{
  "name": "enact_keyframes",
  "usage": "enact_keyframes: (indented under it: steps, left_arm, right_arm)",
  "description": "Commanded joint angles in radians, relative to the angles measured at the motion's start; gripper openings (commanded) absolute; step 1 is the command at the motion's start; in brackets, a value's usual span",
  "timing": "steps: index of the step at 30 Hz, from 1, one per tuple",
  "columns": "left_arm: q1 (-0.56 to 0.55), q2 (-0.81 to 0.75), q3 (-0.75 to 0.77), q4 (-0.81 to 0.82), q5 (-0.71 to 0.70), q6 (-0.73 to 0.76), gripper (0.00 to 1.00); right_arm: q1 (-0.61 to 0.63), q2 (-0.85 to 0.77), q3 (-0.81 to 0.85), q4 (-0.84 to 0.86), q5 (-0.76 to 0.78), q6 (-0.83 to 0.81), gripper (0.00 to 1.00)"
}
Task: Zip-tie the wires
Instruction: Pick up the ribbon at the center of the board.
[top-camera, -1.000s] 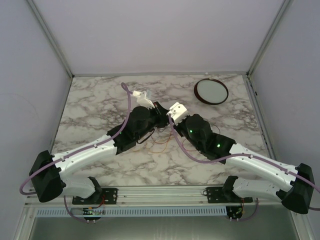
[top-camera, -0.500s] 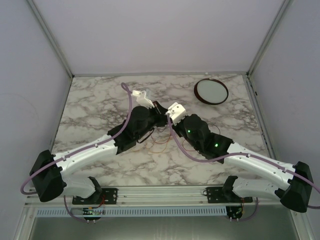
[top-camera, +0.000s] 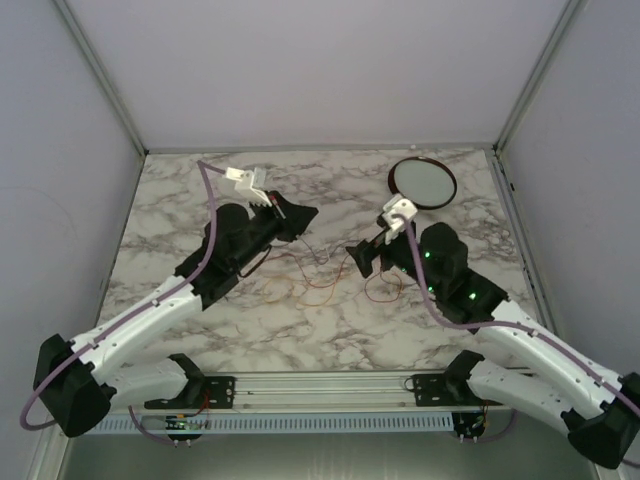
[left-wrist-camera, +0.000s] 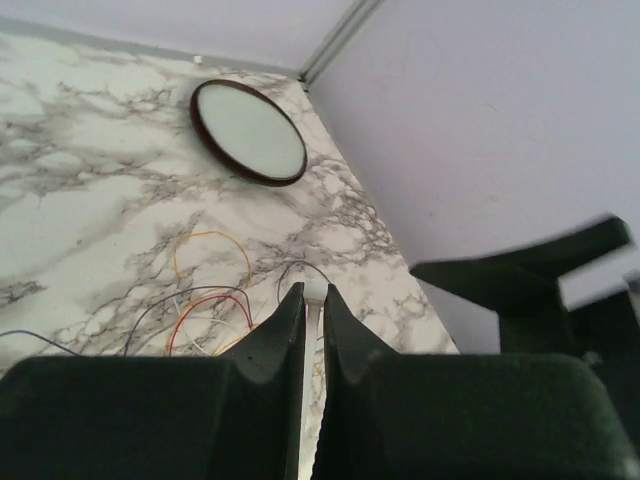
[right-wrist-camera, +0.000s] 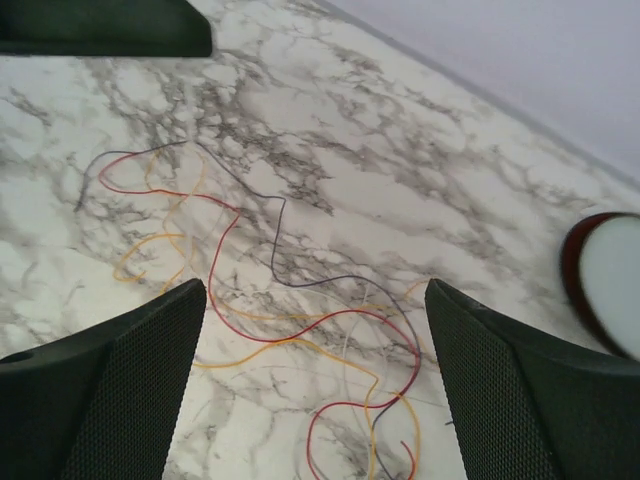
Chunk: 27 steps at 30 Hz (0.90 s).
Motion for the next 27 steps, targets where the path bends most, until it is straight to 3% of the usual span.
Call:
enact_keyframes:
  steps: [1,6,10,21,27]
  left_arm:
    - [0.042,-0.061,0.005,-0.012,0.233,0.141,0.0]
    - [0.05,-0.078,0.021,-0.026,0.467,0.203,0.0]
    - [0.05,-0.087,-0.014,0.096,0.626,0.18,0.0]
    - [0.049,-0.085,-0.046,0.307,0.786,0.105,0.0]
    - [0.048,-0.09,-0.045,0.347,0.834,0.105,0.0]
  right_arm:
    - [-0.172,-0.009,-0.02,0.055,-0.455,0.132,0.9]
    - [-0.212,0.038,0.026,0.108,-0.678,0.235,0.91]
    - [-0.213,0.065,0.037,0.214,-0.816,0.346,0.91]
    - [-0.212,0.063,-0.058,0.451,-0.874,0.512,0.9]
    - [-0.213,0.053,-0.074,0.498,-0.909,0.547,0.72]
